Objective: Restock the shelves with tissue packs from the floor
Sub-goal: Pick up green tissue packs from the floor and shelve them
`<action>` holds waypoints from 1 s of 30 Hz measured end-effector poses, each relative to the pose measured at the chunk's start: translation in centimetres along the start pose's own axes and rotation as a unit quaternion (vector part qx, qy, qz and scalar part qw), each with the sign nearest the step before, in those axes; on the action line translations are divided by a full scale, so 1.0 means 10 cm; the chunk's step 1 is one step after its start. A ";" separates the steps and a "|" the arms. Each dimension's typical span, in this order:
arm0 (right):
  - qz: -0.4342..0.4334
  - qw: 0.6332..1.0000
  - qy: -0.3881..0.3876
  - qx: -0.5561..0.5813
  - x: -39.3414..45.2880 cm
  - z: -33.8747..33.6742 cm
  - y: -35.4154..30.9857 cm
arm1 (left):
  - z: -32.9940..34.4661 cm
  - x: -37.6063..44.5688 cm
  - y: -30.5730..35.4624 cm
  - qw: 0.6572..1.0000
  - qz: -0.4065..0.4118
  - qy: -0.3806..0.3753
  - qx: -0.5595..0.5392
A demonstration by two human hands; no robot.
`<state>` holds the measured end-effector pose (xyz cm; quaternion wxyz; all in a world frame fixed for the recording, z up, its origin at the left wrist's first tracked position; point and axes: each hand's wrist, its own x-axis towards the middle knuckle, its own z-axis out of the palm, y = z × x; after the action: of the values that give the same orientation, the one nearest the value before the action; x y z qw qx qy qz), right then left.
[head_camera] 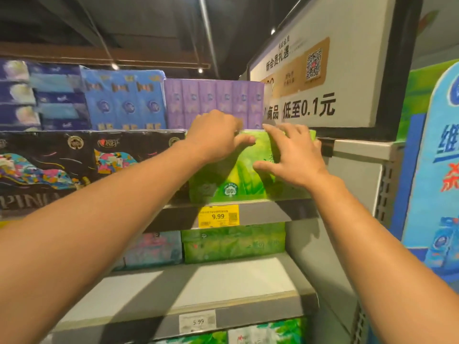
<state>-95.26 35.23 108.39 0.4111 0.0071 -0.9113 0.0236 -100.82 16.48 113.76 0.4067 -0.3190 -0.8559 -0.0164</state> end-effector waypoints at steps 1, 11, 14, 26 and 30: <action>-0.003 1.000 -0.011 -0.007 0.00 0.02 -0.01 | 0.01 -0.03 0.01 0.999 0.015 0.025 0.031; 0.020 1.000 0.005 -0.009 0.00 0.12 -0.04 | 0.39 -0.60 0.07 0.965 0.104 0.240 0.000; 0.025 0.999 0.018 -0.017 -0.11 0.15 -0.10 | 0.42 -0.72 0.11 0.977 0.083 0.196 -0.012; 0.134 0.989 -0.030 0.050 -1.84 0.07 -0.84 | 0.45 -2.00 0.35 0.963 0.023 0.071 -0.260; 0.204 0.976 -0.055 0.050 -2.85 -0.01 -1.36 | 0.52 -2.83 0.56 0.939 0.032 -0.031 -0.341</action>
<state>-75.86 21.51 87.60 0.3461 -0.1573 -0.9123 0.1523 -88.07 7.34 89.00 0.2468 -0.4662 -0.8007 -0.2840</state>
